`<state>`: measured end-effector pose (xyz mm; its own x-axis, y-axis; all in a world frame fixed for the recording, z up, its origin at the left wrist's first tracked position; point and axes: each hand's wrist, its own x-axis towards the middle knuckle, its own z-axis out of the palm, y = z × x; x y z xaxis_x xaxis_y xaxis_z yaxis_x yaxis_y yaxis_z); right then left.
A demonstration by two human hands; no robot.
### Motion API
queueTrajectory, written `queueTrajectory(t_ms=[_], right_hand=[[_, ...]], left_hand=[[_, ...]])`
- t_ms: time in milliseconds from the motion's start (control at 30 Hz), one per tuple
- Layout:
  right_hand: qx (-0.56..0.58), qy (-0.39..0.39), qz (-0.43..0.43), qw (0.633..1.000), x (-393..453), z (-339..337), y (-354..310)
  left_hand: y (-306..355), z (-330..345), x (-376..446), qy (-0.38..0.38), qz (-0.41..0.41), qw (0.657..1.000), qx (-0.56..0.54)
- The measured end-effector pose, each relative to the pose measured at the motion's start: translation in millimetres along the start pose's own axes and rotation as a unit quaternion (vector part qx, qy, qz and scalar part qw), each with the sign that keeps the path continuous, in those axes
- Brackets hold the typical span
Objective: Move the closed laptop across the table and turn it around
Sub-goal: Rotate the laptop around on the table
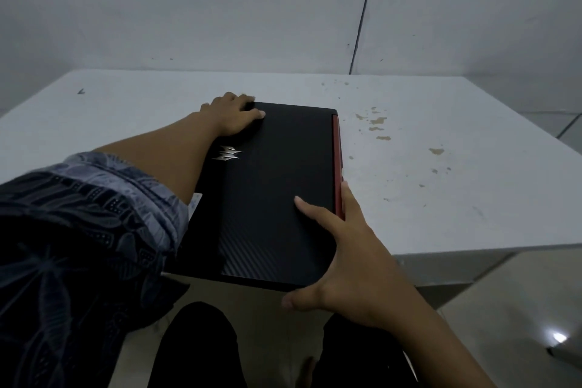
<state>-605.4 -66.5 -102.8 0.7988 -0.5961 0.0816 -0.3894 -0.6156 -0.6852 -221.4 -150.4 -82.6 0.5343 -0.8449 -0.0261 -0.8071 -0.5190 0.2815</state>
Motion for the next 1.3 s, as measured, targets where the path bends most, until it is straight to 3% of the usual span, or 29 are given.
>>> queueTrajectory(t_ms=[267, 600, 933, 967, 1033, 1133, 1200, 1300], right_hand=[[-0.007, -0.023, -0.013, 1.000, 11.1, -27.5, 15.3], [0.059, -0.080, -0.042, 0.994, 27.0, -68.9, 43.7], [0.115, 0.022, 0.006, 0.993, -1.2, -49.6, 41.6], [0.144, 0.044, 0.021, 0.988, -2.5, -45.1, 36.4], [0.215, 0.167, 0.061, 0.960, -1.3, -29.2, 26.8], [0.128, 0.372, 0.118, 0.912, 1.6, 16.2, 2.4], [0.055, 0.427, 0.126, 0.894, 3.5, 42.6, -12.0], [0.036, 0.450, 0.160, 0.878, 14.9, 50.0, -15.6]], left_hand=[[-8.5, -0.7, -6.0, 0.011, -0.009, 1.000, -0.020], [-12.4, 3.4, -26.8, 0.047, -0.106, 0.993, 0.001], [-11.4, 2.1, -28.3, 0.062, -0.136, 0.989, -0.013], [-9.3, 2.0, -26.0, 0.066, -0.131, 0.989, -0.010], [-7.1, 3.1, -21.7, 0.077, -0.104, 0.992, -0.013], [-11.8, 3.3, -20.6, 0.066, -0.076, 0.993, -0.054], [-16.1, 1.4, -22.8, 0.061, -0.062, 0.994, -0.061], [-18.3, -0.8, -25.7, 0.063, -0.047, 0.994, -0.071]])
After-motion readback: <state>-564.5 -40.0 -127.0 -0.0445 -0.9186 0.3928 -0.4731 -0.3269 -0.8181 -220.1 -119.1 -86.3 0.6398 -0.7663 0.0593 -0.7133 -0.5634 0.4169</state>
